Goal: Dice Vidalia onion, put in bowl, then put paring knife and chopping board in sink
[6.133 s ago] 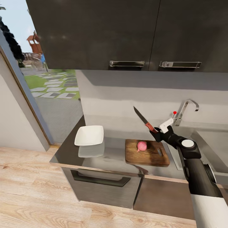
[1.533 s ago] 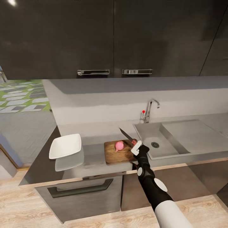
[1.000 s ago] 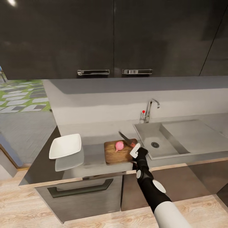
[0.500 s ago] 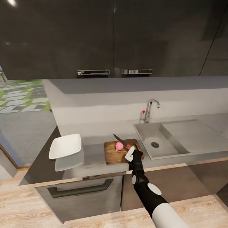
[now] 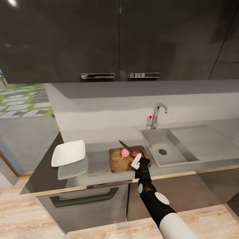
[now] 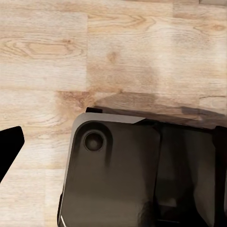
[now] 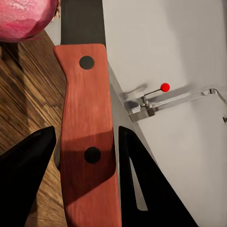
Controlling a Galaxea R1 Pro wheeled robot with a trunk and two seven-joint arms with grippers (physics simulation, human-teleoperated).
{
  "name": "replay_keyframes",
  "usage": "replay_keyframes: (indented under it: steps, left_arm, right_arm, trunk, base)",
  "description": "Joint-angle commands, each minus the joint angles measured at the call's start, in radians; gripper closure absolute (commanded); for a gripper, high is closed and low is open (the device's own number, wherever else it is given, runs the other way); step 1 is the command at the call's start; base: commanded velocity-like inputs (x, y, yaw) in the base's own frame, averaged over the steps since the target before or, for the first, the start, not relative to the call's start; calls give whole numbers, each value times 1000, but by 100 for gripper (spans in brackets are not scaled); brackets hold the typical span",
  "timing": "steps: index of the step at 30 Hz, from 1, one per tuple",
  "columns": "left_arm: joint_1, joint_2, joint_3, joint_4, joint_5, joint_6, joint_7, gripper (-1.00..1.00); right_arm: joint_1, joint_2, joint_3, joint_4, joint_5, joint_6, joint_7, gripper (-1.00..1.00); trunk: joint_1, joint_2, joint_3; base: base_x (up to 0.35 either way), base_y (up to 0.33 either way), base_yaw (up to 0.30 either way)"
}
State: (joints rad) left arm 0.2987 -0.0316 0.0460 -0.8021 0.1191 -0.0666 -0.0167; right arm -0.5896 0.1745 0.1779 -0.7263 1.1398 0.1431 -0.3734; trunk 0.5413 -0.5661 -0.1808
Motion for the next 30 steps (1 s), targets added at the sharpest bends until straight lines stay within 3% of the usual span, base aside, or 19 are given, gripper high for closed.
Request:
replay_keyframes:
  steps: [1,30]
  left_arm:
    - [0,-1,1,-1,10,-1,-2,-100]
    - [-1,-1,1,7,10,-1,-2,-100]
  right_arm:
    - [-1,0,3,0,10,10,-4,100]
    - [-1,0,2,-4,3,8,-7,100]
  trunk:
    - [0,-1,-1]
    - [0,-1,-14]
  base:
    - [0,0,0]
    - [0,0,0]
